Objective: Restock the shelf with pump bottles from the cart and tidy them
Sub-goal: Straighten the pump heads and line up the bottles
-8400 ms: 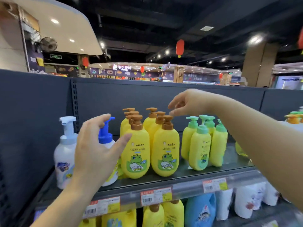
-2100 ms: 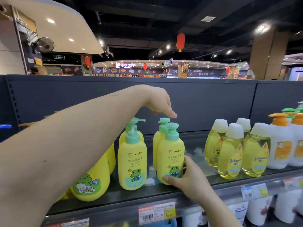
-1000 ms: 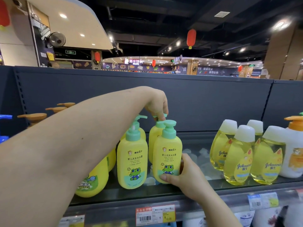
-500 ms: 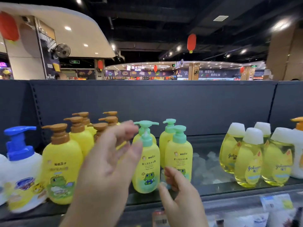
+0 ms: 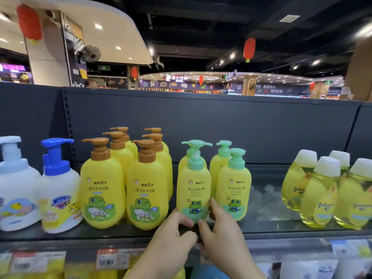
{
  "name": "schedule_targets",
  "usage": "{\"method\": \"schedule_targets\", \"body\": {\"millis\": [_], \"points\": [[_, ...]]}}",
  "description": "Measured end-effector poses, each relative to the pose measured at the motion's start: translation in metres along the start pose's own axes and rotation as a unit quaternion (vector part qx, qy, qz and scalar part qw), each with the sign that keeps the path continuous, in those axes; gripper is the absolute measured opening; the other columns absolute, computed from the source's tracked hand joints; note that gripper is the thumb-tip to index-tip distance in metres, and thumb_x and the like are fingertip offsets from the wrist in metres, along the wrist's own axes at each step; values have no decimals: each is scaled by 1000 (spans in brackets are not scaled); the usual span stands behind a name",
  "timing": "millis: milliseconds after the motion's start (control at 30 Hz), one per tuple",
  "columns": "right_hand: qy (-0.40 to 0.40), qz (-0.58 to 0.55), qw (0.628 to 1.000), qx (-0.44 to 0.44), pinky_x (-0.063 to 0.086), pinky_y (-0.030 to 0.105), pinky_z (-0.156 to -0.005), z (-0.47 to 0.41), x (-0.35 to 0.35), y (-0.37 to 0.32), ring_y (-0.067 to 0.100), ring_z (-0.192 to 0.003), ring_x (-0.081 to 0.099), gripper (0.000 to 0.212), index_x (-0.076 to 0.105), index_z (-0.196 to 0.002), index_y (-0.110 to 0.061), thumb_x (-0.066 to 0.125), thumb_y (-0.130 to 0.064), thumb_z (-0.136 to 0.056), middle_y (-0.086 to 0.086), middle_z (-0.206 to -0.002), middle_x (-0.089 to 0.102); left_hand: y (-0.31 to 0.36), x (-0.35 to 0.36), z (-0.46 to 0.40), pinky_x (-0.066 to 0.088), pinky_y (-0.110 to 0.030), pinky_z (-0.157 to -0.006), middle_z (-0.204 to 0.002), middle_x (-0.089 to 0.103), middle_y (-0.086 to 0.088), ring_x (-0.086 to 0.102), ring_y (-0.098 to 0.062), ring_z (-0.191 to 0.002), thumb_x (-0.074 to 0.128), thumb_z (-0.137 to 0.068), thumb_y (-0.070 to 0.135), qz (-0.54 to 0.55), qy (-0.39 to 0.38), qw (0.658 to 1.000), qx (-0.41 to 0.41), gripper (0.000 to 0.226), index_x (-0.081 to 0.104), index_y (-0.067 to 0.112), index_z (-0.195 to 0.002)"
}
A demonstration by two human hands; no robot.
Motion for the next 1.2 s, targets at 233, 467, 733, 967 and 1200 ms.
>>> {"method": "schedule_targets", "body": {"millis": [233,467,733,967,1200], "points": [[2,-11,1000,-12,40,23,-99,-1,0,-1,10,-114,50,69,22,-149,-22,58,-24,-90,0,-132,52,-3,0,1,47,-32,-97,-113,58,14,58,-8,-107,58,-61,28,51,-22,998,-22,31,58,22,-91],[-4,0,1000,-26,44,24,-95,-2,4,1,12,-115,52,68,24,-148,-23,58,-28,-88,1,-125,52,-3,-1,3,50,-35,-89,-110,64,7,61,-14,-99,63,-83,11,86,7,996,-29,12,59,17,-91],[1,0,999,-48,45,31,-99,-4,4,3,16,-120,50,67,30,-146,-20,59,-30,-86,-1,-130,54,5,-1,14,50,-40,-96,-100,59,19,61,-13,-102,59,-89,16,147,31,987,-61,11,59,18,-100],[101,-74,991,-52,46,24,-93,33,-10,-1,6,-107,56,48,51,-132,-25,63,-19,-86,-9,-115,58,13,-8,39,46,-3,-68,-101,54,26,55,22,-85,55,-93,11,169,71,983,10,26,50,27,-113],[125,-189,973,41,51,13,-59,104,-21,10,-3,-59,64,19,70,-64,-27,77,-15,-76,-17,-64,72,-3,-35,95,55,-29,-75,-91,72,0,68,-12,-84,63,-88,17,189,132,973,1,10,65,18,-97]]}}
Point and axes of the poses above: each hand's wrist, its own z-axis away from the middle knuckle, its own x-axis out of the palm, y = z × x, the point moved 5 cm from there along -z, towards the middle knuckle
